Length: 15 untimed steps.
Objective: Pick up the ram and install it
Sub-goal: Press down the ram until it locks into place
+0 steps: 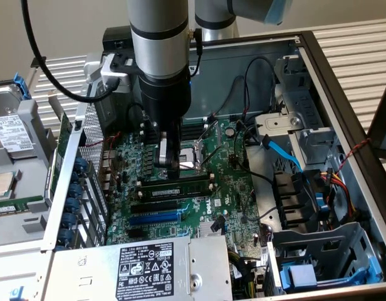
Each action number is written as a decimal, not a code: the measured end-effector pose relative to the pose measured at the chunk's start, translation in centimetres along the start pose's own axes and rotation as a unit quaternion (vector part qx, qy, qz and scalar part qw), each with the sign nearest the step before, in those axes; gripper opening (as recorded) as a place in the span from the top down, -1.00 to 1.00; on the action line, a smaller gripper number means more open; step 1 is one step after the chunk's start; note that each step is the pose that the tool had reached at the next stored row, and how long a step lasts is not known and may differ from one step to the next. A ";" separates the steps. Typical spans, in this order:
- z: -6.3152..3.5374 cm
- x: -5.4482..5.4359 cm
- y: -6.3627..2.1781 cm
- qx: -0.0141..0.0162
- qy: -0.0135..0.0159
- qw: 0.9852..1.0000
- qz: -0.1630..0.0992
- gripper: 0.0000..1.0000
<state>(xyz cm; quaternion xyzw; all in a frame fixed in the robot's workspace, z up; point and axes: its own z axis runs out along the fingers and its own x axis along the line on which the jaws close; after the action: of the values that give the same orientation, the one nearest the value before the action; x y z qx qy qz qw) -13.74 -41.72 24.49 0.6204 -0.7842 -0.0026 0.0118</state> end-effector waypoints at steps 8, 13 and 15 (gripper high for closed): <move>0.00 0.0 0.00 -0.001 0.001 0.999 0.044 0.79; 0.01 0.0 0.00 -0.002 0.000 0.997 0.075 0.79; 0.01 0.0 0.00 -0.002 0.000 0.996 0.087 0.79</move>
<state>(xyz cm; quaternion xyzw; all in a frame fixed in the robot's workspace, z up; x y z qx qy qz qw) -13.74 -41.71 24.48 0.5498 -0.8351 -0.0031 0.0135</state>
